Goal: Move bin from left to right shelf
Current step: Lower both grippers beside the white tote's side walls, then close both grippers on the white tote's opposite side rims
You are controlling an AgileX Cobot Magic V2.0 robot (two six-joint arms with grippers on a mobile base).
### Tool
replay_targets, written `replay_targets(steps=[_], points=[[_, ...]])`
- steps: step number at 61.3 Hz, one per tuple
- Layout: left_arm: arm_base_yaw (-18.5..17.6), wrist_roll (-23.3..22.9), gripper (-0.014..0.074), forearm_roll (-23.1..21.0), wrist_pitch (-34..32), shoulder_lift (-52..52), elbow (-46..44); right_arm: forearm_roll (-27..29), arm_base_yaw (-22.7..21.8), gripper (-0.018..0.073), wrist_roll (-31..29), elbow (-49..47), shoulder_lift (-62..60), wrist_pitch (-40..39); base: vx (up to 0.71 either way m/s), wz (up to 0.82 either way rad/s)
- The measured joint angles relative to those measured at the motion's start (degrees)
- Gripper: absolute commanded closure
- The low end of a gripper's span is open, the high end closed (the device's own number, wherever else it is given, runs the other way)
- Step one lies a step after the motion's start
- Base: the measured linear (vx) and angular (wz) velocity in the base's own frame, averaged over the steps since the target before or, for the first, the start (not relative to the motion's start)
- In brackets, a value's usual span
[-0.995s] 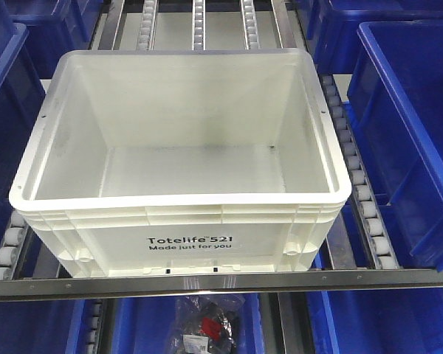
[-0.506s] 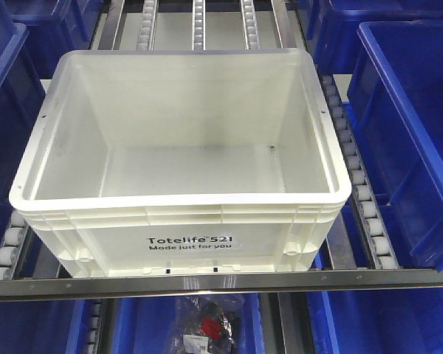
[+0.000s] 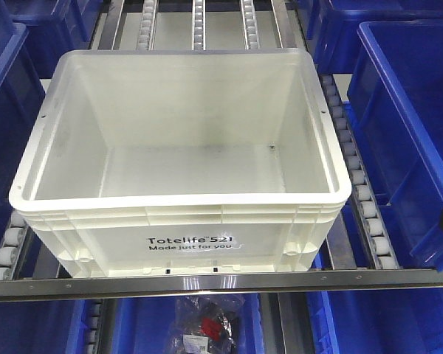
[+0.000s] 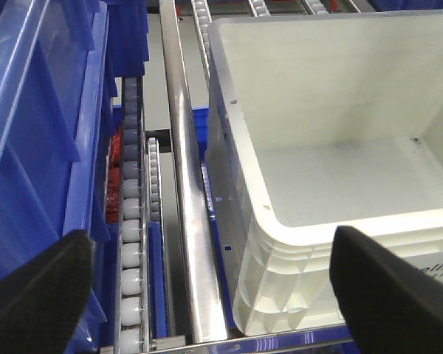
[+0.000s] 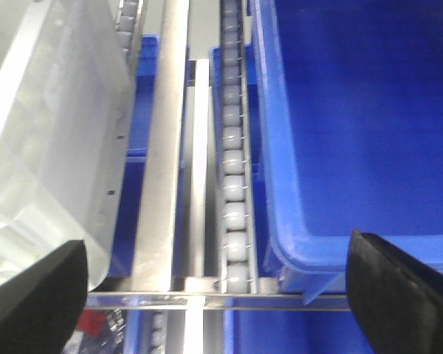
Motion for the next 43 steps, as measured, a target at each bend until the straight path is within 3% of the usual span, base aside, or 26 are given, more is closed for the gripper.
replay_targets(steps=[8,18,27,35,43], points=[[-3.7,1.0,-0.0027,-0.1,0.0,2.0,0.0,5.5,2.3,-0.0117,-5.6,-0.6,2.6,0.1,0.0,0.0],[-9.1,1.8,-0.0011,1.7,2.8,8.7,-2.0,7.8,10.9,-0.0066,-9.6,-6.1,9.1,2.7,0.0,0.0],[-9.8,0.2,-0.0011,5.7,5.7,19.3,-9.2,7.3,13.5,-0.0064,-8.6,-14.7,18.1,4.4,0.0,0.0],[-9.9,-4.8,-0.0009,10.1,6.4,29.8,-15.4,7.2,13.6,-0.0059,-6.4,-22.5,27.0,6.1,0.0,0.0],[-9.9,-8.9,0.0007,11.5,6.4,39.9,-20.1,7.0,13.6,-0.0056,-4.1,-30.7,36.7,9.2,0.0,0.0]])
